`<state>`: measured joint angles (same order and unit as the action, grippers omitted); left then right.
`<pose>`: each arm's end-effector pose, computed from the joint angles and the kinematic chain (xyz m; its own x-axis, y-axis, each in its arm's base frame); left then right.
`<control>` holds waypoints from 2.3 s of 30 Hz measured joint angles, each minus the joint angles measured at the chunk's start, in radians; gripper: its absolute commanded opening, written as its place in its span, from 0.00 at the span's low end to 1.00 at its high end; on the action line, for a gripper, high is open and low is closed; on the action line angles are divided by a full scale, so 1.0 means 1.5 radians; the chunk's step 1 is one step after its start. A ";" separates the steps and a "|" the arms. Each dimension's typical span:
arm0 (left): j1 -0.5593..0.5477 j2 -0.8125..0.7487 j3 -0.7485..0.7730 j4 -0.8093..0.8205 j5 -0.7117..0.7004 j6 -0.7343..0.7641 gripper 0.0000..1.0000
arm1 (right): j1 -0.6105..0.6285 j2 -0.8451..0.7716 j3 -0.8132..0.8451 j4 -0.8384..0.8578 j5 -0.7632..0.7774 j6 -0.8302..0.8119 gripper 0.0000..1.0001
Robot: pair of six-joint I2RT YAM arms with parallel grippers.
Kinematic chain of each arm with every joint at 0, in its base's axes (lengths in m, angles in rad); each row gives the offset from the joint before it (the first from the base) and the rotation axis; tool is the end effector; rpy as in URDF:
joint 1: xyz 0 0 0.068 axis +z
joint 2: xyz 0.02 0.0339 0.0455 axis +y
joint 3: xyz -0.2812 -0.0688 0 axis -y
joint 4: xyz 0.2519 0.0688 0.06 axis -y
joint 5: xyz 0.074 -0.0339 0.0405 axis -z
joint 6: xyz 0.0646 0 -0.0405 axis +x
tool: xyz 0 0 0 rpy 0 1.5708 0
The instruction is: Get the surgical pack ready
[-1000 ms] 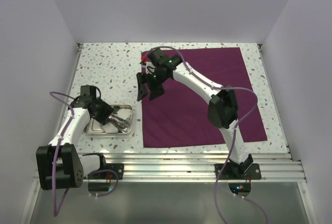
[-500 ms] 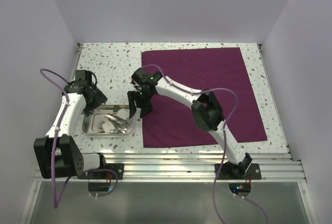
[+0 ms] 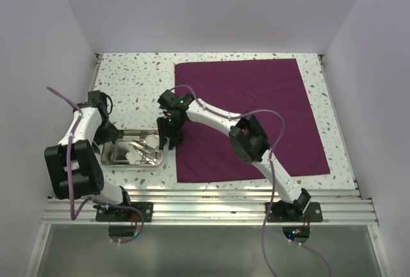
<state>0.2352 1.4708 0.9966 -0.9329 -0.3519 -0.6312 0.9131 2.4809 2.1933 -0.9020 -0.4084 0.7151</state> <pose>0.2529 0.0835 0.1988 -0.6133 -0.7166 -0.3322 -0.7869 0.5907 0.1784 0.3160 0.4511 0.1484 -0.9639 -0.2635 -0.0392 -0.2445 0.8170 0.5223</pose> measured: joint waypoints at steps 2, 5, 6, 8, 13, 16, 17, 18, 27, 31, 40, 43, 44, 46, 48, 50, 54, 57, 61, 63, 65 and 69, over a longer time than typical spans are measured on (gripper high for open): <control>0.004 0.017 0.002 0.001 -0.009 0.010 0.67 | 0.001 0.005 0.002 0.003 -0.001 0.001 0.42; 0.015 0.043 0.002 0.005 -0.010 0.022 0.64 | 0.002 0.013 0.010 0.003 -0.001 0.002 0.40; 0.019 0.050 0.002 0.007 -0.009 0.025 0.63 | 0.002 0.015 0.012 0.003 -0.001 0.002 0.39; 0.029 0.067 0.001 0.013 -0.005 0.033 0.57 | 0.003 0.021 0.020 0.002 -0.001 0.001 0.35; 0.041 0.079 -0.008 0.029 0.022 0.051 0.43 | 0.004 0.030 0.039 -0.002 -0.001 -0.004 0.21; 0.043 0.078 -0.009 0.031 0.033 0.063 0.35 | 0.004 0.034 0.050 -0.013 0.000 -0.006 0.12; 0.043 0.076 -0.009 0.030 0.039 0.065 0.24 | 0.003 0.035 0.054 -0.018 0.002 -0.006 0.10; 0.044 0.073 -0.009 0.027 0.046 0.070 0.19 | 0.002 0.035 0.058 -0.021 0.007 -0.005 0.07; 0.043 0.011 -0.008 -0.044 0.123 0.148 0.00 | -0.020 0.045 0.095 -0.017 0.042 -0.044 0.00; 0.043 -0.001 0.021 -0.066 0.149 0.151 0.00 | -0.024 0.044 0.093 -0.019 0.044 -0.056 0.00; -0.095 0.049 0.208 -0.107 0.211 0.129 0.00 | -0.080 -0.078 -0.093 0.004 0.059 -0.049 0.00; -0.149 0.091 0.267 -0.104 0.230 0.111 0.00 | -0.120 -0.141 -0.157 0.005 0.073 -0.045 0.00; -0.166 0.109 0.285 -0.102 0.235 0.106 0.00 | -0.134 -0.164 -0.178 0.005 0.079 -0.046 0.00; -0.197 0.151 0.325 -0.099 0.249 0.101 0.00 | -0.157 -0.209 -0.217 0.004 0.093 -0.045 0.00; -0.227 0.209 0.375 -0.099 0.253 0.101 0.00 | -0.179 -0.252 -0.255 0.006 0.106 -0.044 0.00; -0.258 0.273 0.435 -0.100 0.256 0.101 0.00 | -0.199 -0.287 -0.289 0.006 0.120 -0.039 0.00; -0.312 0.399 0.571 -0.105 0.271 0.103 0.00 | -0.236 -0.339 -0.350 0.010 0.157 -0.026 0.00; -0.342 0.506 0.709 -0.122 0.301 0.107 0.00 | -0.268 -0.370 -0.395 0.026 0.183 -0.014 0.00; -0.366 0.602 0.819 -0.117 0.364 0.105 0.00 | -0.306 -0.414 -0.466 0.053 0.205 -0.002 0.00; -0.375 0.627 0.833 -0.103 0.396 0.101 0.00 | -0.317 -0.433 -0.495 0.059 0.214 0.002 0.00; -0.384 0.649 0.837 -0.082 0.433 0.097 0.00 | -0.323 -0.456 -0.529 0.063 0.225 0.008 0.00; -0.390 0.671 0.856 -0.059 0.485 0.084 0.00 | -0.332 -0.481 -0.575 0.068 0.232 0.033 0.00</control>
<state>-0.3500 2.4779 2.2807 -1.0210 0.3763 -0.5049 0.4145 1.7596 1.3315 -0.7998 -0.0601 0.7647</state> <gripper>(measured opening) 0.057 0.146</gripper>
